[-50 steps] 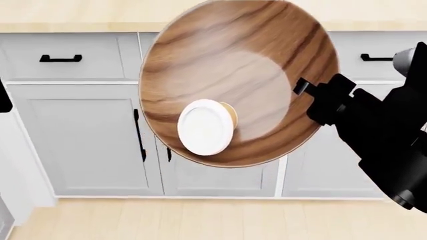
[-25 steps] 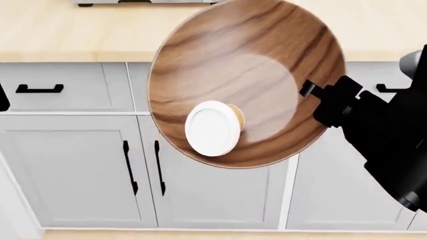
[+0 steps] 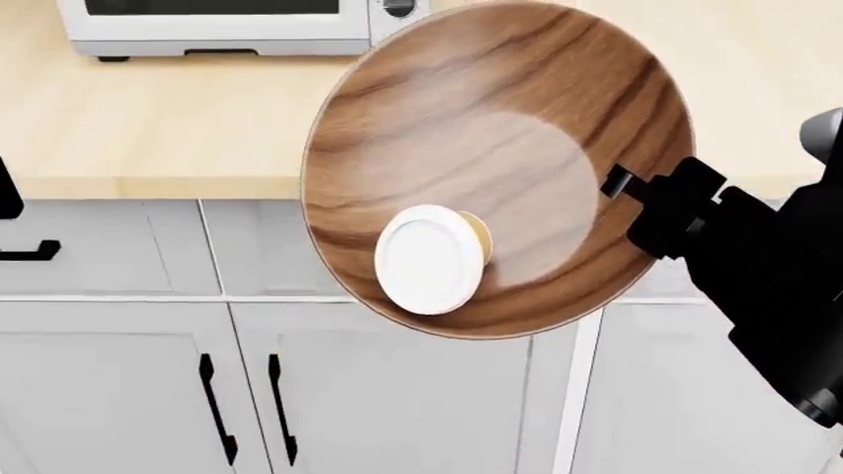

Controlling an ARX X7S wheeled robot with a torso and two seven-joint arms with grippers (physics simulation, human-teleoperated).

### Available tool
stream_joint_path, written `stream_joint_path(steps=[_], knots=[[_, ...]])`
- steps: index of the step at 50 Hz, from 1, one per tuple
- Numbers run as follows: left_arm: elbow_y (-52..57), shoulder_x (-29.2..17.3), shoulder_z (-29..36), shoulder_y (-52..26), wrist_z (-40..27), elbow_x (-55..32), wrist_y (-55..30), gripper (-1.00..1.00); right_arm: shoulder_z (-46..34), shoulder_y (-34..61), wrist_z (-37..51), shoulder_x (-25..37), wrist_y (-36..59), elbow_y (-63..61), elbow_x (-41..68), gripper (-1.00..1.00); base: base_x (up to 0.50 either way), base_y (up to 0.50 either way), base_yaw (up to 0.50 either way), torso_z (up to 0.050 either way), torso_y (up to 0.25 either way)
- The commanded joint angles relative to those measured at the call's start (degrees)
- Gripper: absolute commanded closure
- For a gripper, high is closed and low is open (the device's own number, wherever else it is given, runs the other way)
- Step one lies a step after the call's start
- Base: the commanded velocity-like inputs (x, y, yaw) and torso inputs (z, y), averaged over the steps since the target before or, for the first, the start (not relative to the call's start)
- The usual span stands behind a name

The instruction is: Place the cup inside the bowl on the dining table and move the bowl to any counter.

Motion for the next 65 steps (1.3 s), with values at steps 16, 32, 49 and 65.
stream_joint_path(steps=[16,32,49,65], knots=[[0.48,-1.42,-2.59,1.91,-0.55,-2.02,0.95,-1.0,1.58,0.3,0.06,0.27,0.37,-0.3,-2.14,1.0,0.5,-0.16,0.0,0.0,0.002],[1.08,-1.46,-2.58,1.91,-1.4,-2.85,0.72,-1.0,1.87,-0.42,0.16,0.28,0.44,-0.12,-1.6,1.0,0.48,-0.3,0.0,0.0,0.002],[2.48,-2.05,-3.8,2.99,-2.87,-4.6,0.44,-1.0,2.08,-0.58,0.38,0.22,0.67,0.0,-1.84,1.0,0.31,-0.46,0.0,0.0,0.002],[3.84,-2.88,-5.28,4.73,-3.64,-6.1,0.67,-1.0,2.26,-1.5,0.01,-0.02,0.57,0.32,-1.72,1.0,0.28,-0.47,0.0,0.001,0.001]])
